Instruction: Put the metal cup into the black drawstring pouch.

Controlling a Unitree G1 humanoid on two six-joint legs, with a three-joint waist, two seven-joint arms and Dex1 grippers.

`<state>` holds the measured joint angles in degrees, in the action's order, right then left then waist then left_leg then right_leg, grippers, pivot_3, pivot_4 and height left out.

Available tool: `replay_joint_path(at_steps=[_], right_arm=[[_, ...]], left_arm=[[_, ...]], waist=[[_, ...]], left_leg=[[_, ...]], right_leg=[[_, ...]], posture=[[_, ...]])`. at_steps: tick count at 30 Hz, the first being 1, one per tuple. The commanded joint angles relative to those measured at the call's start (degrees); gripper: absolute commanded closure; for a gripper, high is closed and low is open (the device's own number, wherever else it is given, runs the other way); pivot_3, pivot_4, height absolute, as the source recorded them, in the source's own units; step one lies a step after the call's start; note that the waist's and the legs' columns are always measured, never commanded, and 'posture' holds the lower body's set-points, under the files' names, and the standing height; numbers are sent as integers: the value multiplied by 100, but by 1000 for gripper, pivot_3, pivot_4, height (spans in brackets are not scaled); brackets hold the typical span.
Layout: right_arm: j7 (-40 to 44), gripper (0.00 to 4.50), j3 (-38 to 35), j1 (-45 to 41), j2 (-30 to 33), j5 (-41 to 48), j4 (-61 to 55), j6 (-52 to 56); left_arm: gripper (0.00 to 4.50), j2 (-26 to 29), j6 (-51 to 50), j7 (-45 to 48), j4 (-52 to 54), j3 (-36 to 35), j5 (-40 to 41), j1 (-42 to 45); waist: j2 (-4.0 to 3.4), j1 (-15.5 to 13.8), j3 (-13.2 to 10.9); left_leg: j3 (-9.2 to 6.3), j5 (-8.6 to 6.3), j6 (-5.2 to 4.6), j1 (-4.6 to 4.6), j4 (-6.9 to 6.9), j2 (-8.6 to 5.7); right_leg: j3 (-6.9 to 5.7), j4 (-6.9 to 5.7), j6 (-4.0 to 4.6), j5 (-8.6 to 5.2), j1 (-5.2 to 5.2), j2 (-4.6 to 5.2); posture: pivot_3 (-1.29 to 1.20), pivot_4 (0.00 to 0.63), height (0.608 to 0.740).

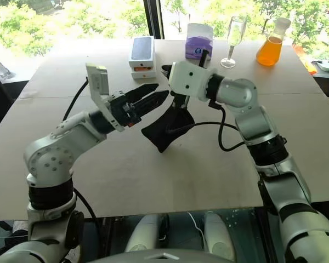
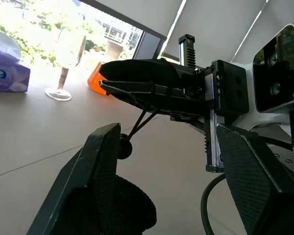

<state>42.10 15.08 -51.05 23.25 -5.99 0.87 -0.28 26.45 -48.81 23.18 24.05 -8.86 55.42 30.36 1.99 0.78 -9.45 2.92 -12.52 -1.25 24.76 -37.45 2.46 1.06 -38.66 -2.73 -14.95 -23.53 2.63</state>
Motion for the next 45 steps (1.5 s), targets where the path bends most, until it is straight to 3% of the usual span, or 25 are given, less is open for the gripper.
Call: replay_joint_path(at_steps=[1,13,20,21,45], right_arm=[[-42,4500,-120,-28,-33,62,-331,37],[-42,4500,-104,71,-110,45,-540,226],[-72,4500,-94,129,-175,52,-640,331],[-74,4500,-101,142,-190,62,-661,359],[-1149,4500,-1627,-289,-206,928,198,1642]], left_arm=[[1342,169,432,309,-135,237,-580,250],[1342,97,1050,787,-528,799,-1665,548],[4390,-85,1197,903,-763,965,-2008,776],[4466,-108,1198,910,-785,963,-2043,788],[4466,-266,1016,960,-423,1406,-2505,-758]], waist=[[0,-2,0],[-1,-3,0],[-1,-9,0],[-1,-8,0],[-5,-7,-3]], left_leg=[[0,0,0,0,0,-1],[0,0,-1,5,2,1],[1,-1,-2,6,2,0],[0,-1,-2,6,2,0],[0,-13,-22,5,3,2]], right_leg=[[0,1,0,0,0,0],[-1,10,0,0,-1,-1],[-1,11,-1,0,0,-1],[-1,11,-1,0,0,-2],[-2,10,0,0,0,0]], posture=[[0,150,740],[0,150,740],[0,150,740],[0,150,740],[0,150,740]])
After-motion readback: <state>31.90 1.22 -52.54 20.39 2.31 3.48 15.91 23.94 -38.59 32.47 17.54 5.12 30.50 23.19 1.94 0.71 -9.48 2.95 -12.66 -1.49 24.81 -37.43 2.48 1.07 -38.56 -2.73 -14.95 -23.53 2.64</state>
